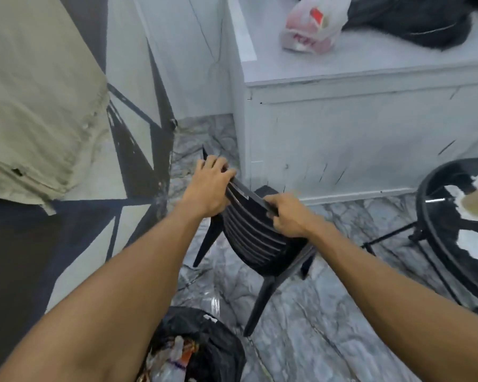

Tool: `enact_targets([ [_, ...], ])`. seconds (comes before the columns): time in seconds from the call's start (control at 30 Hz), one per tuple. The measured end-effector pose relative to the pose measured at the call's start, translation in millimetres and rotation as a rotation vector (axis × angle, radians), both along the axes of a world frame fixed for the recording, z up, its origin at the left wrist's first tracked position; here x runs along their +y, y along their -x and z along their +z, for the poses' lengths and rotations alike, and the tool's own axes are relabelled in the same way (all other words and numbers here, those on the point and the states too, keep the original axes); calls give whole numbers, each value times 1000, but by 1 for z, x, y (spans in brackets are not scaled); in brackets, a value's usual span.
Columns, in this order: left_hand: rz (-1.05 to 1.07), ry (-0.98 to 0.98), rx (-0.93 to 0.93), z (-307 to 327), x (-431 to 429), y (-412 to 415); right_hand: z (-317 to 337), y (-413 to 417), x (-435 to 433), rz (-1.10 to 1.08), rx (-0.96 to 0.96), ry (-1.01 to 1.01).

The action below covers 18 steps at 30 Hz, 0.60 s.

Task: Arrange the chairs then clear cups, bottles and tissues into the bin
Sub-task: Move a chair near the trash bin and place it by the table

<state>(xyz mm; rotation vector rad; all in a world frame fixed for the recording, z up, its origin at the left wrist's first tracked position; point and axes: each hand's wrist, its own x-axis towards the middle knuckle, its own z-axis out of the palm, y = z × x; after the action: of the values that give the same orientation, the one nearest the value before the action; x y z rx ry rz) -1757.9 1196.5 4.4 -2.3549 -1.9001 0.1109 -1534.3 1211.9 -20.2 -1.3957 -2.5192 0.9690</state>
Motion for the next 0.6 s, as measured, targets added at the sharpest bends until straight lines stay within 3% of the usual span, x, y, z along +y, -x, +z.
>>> enact_targets([
  [0.13,-167,74,-37,26,31,-65,30,-67,15,-66,20,44],
  [0.3,-178,285,-114,42,45,-117,32,-121,9,-201,3,89],
  [0.4,-176,269,-95,43,38,-136,30,-131,3,-241,-142,-16],
  [0.6,-290,300,-61,58,35,-180,27,-171,-16,-389,-76,-38],
])
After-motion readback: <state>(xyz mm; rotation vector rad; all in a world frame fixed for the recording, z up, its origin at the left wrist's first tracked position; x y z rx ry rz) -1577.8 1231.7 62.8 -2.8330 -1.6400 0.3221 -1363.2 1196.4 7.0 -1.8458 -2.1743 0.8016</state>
